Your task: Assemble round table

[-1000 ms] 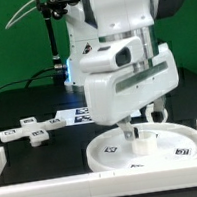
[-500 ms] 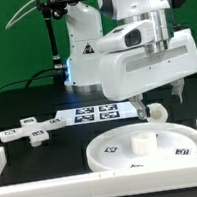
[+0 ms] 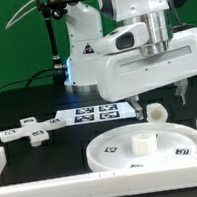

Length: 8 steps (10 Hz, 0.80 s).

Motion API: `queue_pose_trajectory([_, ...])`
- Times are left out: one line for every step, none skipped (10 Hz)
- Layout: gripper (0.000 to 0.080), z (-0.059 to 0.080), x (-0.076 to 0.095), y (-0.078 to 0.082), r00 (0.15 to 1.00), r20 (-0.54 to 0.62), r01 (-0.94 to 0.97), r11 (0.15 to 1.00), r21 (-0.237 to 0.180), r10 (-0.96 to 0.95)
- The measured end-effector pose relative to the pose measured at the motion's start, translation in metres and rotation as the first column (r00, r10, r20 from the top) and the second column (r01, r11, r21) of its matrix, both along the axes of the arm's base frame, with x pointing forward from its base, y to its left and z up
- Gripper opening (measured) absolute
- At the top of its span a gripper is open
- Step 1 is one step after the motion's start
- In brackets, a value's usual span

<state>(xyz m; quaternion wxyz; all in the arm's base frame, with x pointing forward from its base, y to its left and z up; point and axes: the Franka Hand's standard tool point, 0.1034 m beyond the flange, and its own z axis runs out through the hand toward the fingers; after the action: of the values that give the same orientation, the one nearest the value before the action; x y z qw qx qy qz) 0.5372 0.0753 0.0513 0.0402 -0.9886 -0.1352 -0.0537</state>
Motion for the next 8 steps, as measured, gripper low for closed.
queue_pose_trajectory([0.0648, -0.001, -0.005, -0.002, 0.992, -0.013, 0.125, 0.992, 0.013, -0.124])
queue_pose_trajectory([0.0648, -0.003, -0.015, -0.004, 0.974, -0.031, 0.223, 0.975, 0.021, -0.223])
queue_pose_trajectory([0.0648, -0.004, -0.021, -0.007, 0.950, -0.050, 0.308, 0.951, 0.028, -0.307])
queue_pose_trajectory([0.0648, -0.005, -0.023, -0.007, 0.931, -0.056, 0.362, 0.932, 0.031, -0.360])
queue_pose_trajectory([0.0648, -0.005, -0.024, -0.006, 0.902, -0.068, 0.430, 0.902, 0.037, -0.427])
queue_pose_trajectory([0.0648, -0.005, -0.024, -0.005, 0.877, -0.077, 0.478, 0.877, 0.041, -0.474])
queue_pose_trajectory([0.0648, -0.006, -0.024, -0.004, 0.865, -0.081, 0.499, 0.865, 0.044, -0.495])
queue_pose_trajectory([0.0648, -0.006, -0.024, -0.003, 0.833, -0.092, 0.552, 0.833, 0.047, -0.546])
